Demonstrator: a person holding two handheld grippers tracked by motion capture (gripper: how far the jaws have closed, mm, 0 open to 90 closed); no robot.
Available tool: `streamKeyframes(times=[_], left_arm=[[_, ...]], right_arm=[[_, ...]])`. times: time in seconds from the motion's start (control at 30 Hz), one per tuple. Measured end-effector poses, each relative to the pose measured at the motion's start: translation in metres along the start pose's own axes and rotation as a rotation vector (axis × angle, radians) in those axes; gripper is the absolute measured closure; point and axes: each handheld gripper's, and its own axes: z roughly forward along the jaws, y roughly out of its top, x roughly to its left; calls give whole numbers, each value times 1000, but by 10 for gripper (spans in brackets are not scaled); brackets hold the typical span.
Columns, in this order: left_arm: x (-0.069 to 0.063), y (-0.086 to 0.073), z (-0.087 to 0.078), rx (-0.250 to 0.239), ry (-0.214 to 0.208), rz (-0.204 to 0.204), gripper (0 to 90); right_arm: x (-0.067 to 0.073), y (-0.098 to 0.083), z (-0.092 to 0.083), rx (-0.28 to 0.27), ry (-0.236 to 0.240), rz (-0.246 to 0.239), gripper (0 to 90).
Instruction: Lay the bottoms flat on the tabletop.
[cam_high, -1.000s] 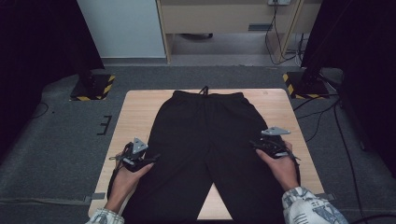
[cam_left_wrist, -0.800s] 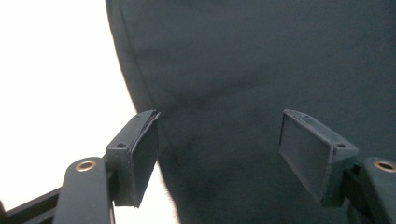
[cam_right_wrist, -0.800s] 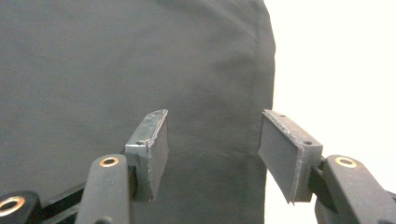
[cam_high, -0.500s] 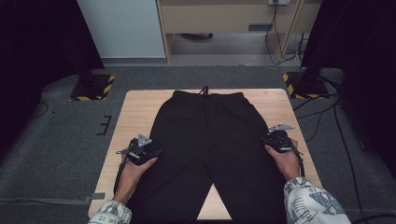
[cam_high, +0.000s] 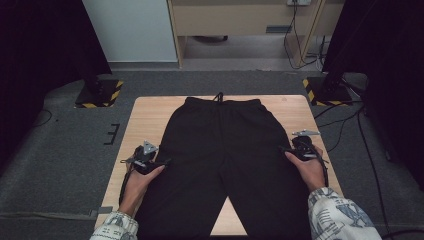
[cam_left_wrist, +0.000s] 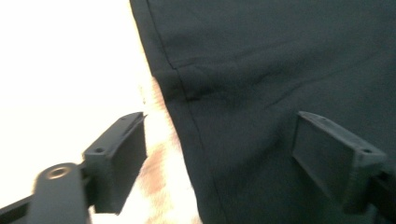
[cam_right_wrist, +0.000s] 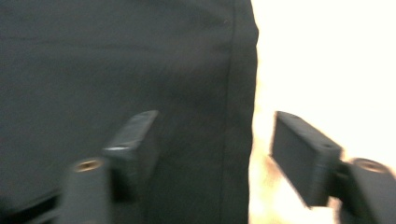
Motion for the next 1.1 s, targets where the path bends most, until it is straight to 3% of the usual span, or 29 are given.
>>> streamKeyframes(times=[0.13,0.37,0.5,0.6,0.77,0.87,1.0,1.1], left_arm=[[0,-3,-12,-5,-7,-9,102],[-3,-14,-28,-18,-17,-35,63],[-5,-18,-36,-11,-25,-27,52],[-5,-19,-43,-15,-28,-24,53],[1,-20,-54,-24,-20,-6,53],[10,-19,-55,-13,-6,4,53],[25,-16,-53,16,3,3,53],[37,-15,-48,54,16,1,53]], right_arm=[[8,-4,-17,-46,27,-9,168],[34,-14,-35,-80,96,-53,83],[48,-20,-42,-98,132,-89,83],[50,-23,-51,-97,141,-128,93],[33,-32,-63,-94,87,-141,113],[17,-38,-68,-98,75,-107,107],[0,-51,-65,-47,82,-81,97],[-12,-59,-61,-2,116,-67,94]])
